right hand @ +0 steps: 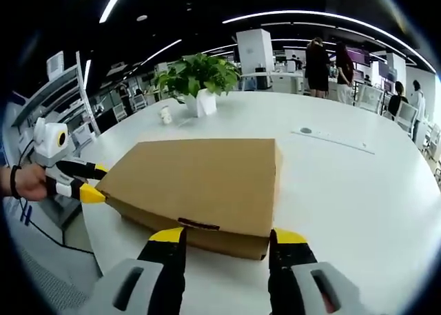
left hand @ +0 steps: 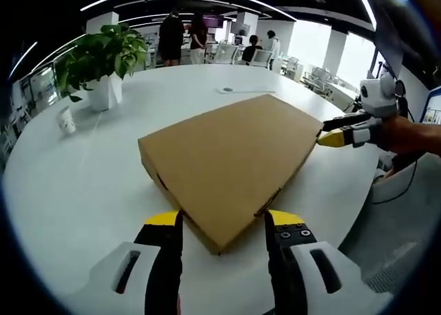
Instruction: Operate the shoe box by opening the lid, removing the specified soft item, and placing it in the target area until the item is outside and the box remains undamaged.
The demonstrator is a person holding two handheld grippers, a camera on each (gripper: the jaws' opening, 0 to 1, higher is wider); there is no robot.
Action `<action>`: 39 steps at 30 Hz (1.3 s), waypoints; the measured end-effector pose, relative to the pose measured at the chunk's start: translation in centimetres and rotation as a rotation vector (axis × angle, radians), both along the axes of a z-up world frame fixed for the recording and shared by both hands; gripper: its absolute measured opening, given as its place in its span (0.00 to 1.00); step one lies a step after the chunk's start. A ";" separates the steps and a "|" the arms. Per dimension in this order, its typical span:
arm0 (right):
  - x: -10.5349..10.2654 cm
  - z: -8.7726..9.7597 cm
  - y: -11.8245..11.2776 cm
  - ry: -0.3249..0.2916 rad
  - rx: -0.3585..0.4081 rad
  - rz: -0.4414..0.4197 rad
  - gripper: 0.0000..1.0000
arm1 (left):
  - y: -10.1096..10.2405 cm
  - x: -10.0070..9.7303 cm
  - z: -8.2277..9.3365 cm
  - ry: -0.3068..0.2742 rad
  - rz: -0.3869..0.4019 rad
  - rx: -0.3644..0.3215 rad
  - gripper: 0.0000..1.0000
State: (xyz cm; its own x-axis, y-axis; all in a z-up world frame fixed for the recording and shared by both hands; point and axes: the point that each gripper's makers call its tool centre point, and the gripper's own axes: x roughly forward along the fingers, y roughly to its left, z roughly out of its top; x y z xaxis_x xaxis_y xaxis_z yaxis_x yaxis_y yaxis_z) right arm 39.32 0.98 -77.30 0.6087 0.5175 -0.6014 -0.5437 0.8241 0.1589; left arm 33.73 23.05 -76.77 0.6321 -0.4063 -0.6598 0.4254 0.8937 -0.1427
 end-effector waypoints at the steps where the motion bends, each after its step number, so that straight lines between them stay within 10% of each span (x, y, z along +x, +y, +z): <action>1: -0.1 0.0 0.2 0.001 0.000 0.003 0.44 | 0.2 -0.1 0.0 0.001 0.002 -0.001 0.48; 39: -0.2 3.8 0.9 -0.039 0.033 -0.006 0.42 | 1.4 -0.4 2.9 -0.067 0.012 -0.018 0.44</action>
